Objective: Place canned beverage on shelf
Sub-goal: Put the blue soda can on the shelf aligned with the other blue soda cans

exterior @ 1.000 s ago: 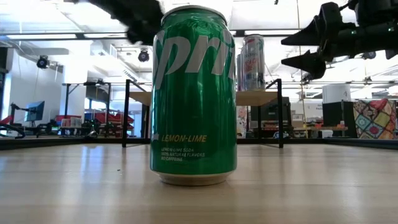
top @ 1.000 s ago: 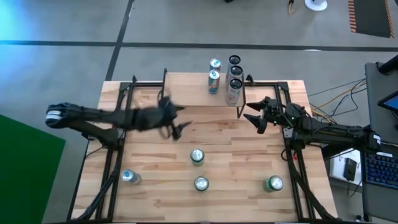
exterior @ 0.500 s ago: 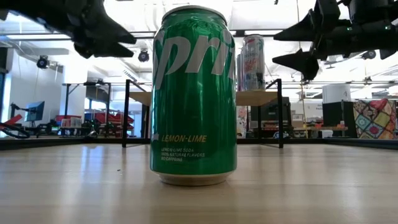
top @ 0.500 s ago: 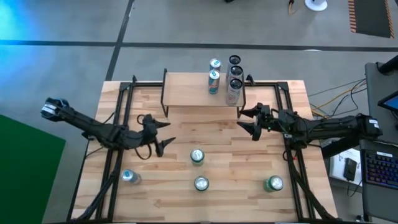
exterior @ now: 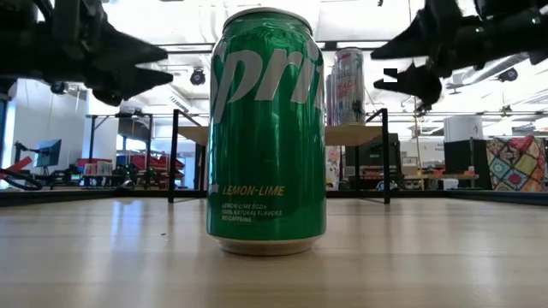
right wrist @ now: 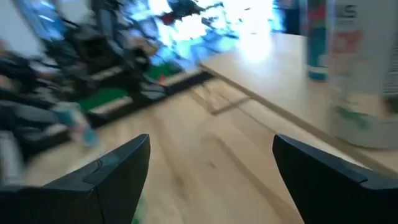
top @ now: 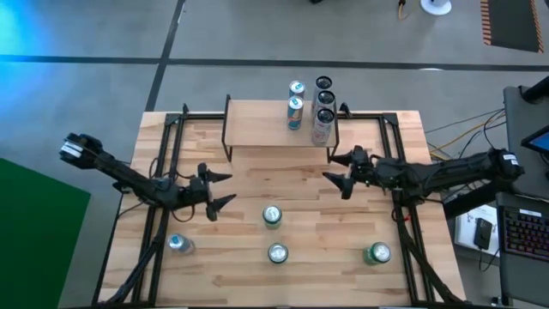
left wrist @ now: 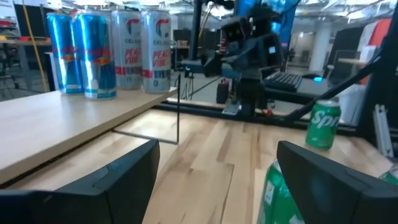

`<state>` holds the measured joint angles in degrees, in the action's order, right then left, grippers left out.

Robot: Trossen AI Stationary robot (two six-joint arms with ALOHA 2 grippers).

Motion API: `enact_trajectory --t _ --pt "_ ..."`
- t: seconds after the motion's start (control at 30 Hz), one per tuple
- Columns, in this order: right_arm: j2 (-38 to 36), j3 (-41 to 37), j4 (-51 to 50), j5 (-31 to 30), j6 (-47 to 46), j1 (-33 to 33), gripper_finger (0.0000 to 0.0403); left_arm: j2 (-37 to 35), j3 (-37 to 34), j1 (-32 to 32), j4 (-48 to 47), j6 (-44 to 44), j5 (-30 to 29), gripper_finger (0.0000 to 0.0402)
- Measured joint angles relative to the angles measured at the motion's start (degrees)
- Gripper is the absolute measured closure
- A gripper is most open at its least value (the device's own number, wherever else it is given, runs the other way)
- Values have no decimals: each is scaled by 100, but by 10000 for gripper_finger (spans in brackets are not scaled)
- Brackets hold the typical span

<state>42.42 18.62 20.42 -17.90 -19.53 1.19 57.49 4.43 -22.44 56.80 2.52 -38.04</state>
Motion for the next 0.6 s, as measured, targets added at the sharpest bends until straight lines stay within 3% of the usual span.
enact_trajectory --t 0.1,0.3,0.47,0.6 --pt "99 427 -803 -559 -47 195 76 101 7 3 13 -9 -12 92" --pt "328 1308 -1970 -639 -332 624 76 -105 400 -103 -763 -152 0 92" --pt "714 1794 -3016 -1031 -1083 1120 76 -397 1463 -211 -3802 163 -31 92" --pt "1102 2076 -3663 -1910 -1859 1712 76 -405 2467 -504 -6267 918 -35 92"
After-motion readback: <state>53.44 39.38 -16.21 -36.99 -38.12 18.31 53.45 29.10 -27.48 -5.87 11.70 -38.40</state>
